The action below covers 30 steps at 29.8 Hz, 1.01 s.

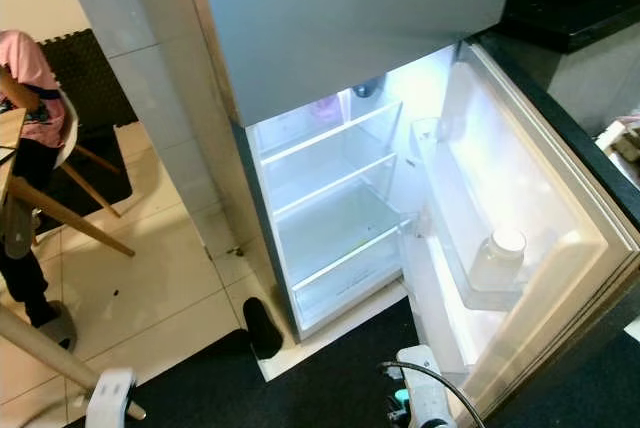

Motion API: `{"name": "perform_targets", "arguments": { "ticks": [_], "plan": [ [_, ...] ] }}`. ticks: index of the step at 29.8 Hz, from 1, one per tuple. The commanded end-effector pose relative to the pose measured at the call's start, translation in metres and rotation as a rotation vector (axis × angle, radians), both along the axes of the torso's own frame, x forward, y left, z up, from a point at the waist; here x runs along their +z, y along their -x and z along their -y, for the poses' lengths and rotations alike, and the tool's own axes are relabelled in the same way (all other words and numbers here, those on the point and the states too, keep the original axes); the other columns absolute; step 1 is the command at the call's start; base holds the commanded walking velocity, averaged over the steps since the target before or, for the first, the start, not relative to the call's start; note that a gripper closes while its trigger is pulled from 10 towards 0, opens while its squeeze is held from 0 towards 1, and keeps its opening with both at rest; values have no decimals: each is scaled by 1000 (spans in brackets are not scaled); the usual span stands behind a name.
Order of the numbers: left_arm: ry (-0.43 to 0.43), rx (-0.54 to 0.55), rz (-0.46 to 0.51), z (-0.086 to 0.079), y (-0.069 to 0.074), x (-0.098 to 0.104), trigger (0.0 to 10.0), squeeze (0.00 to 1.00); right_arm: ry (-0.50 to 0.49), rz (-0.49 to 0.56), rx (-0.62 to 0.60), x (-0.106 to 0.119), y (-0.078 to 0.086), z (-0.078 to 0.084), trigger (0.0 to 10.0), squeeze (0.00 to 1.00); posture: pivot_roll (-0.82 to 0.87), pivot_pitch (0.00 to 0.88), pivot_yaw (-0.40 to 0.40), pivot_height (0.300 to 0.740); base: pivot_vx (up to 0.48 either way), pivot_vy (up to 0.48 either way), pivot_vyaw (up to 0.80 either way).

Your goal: Restocking fridge

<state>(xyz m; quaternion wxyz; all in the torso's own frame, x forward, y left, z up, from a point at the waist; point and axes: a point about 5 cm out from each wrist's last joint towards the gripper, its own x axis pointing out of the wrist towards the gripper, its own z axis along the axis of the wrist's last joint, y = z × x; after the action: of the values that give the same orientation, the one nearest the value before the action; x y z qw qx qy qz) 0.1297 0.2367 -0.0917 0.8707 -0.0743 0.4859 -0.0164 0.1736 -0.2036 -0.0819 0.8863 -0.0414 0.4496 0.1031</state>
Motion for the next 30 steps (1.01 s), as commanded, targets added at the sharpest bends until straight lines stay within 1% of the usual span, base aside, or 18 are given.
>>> {"name": "perform_targets", "arguments": {
  "ticks": [1,3,4,6,7,9,10,12,13,16,17,20,22,25,26,28,29,30],
  "plan": [
    [-8,17,14,3,-5,1,10000,0,-47,15,54,1,-4,-13,10000,0,-123,0,82,740,0,0,0],
    [2,7,37,13,-12,1,10000,0,-128,54,109,7,-15,-24,10000,0,-120,0,79,740,0,0,0],
    [2,7,37,13,-12,1,10000,0,-128,54,109,7,-15,-24,10000,0,-120,0,79,740,0,0,0],
    [9,-20,44,21,-17,1,10000,0,-192,105,148,15,-27,-34,10000,0,-126,0,80,740,0,0,0],
    [9,-20,44,21,-17,1,10000,0,-192,105,148,15,-27,-34,10000,0,-126,0,80,740,0,0,0],
    [13,-63,36,30,-17,-1,10000,0,-252,202,168,31,-52,-42,10000,0,-141,0,81,740,0,0,0],
    [13,-63,36,30,-17,-1,10000,0,-252,202,168,31,-52,-42,10000,0,-141,0,81,740,0,0,0],
    [7,-81,28,35,-17,-2,10000,0,-267,277,175,44,-70,-45,10000,0,-143,0,80,740,0,0,0],
    [7,-81,28,35,-17,-2,10000,0,-267,277,175,44,-70,-45,10000,0,-143,0,80,740,0,0,0],
    [-3,-89,24,36,-17,-2,10000,0,-262,368,176,61,-90,-44,10000,0,-138,0,73,740,0,0,0],
    [-3,-89,24,36,-17,-2,10000,0,-262,368,176,61,-90,-44,10000,0,-138,0,73,740,0,0,0],
    [-7,-91,20,37,-17,-3,10000,0,-249,410,178,69,-99,-43,10000,0,-137,0,72,740,0,0,0],
    [-8,-87,17,37,-15,-3,10000,0,-205,445,158,75,-106,-39,10000,0,-136,0,72,740,0,0,0],
    [-7,-84,14,37,-14,-4,10000,0,-171,456,128,77,-109,-34,10000,0,-134,0,70,740,0,0,0],
    [-6,-81,10,38,-12,-5,10000,0,-133,460,95,78,-110,-28,10000,0,-131,0,69,740,0,0,0],
    [-6,-81,10,38,-12,-5,10000,0,-133,460,95,78,-110,-28,10000,0,-131,0,69,740,0,0,0],
    [-4,-78,7,38,-10,-5,10000,0,-89,463,52,78,-111,-20,10000,0,-128,0,67,740,0,0,0],
    [-4,-78,7,38,-10,-5,10000,0,-89,463,52,78,-111,-20,10000,0,-128,0,67,740,0,0,0]
  ]
}}
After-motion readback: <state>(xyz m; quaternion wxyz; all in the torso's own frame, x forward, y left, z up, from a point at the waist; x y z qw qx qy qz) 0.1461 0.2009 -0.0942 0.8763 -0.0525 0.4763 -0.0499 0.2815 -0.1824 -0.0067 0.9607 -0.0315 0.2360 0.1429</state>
